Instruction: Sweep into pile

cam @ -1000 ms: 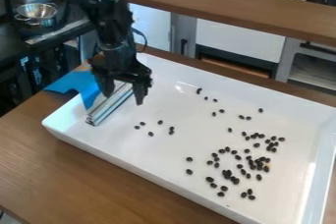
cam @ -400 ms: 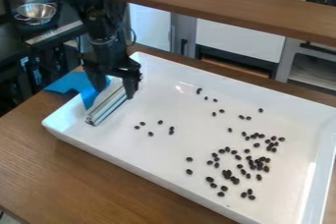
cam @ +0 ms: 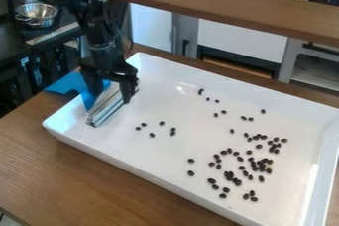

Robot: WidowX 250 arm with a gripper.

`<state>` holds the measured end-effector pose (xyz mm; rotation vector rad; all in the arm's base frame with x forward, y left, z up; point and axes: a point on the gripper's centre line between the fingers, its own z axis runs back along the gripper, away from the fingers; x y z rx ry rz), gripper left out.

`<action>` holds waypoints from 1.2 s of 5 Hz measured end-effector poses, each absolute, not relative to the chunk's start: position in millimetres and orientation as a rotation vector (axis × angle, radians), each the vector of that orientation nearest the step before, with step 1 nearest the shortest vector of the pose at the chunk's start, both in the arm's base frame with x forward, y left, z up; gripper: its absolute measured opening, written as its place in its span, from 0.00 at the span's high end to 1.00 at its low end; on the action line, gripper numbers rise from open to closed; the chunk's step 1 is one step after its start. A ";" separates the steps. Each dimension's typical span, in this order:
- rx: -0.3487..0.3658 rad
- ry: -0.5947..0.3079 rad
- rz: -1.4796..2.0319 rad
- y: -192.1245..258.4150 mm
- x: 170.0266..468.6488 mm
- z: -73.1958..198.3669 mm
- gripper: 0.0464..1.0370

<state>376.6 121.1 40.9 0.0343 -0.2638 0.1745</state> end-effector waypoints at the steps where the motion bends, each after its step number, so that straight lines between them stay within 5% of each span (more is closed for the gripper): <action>1: 0.037 -0.261 0.173 121.6 376.5 39.8 0.04; 2: 0.032 -0.233 0.173 120.9 374.0 29.9 0.09; 4: -0.014 -0.202 0.169 112.2 368.2 27.9 0.66; 6: -0.059 -0.160 0.151 71.3 356.8 27.5 0.68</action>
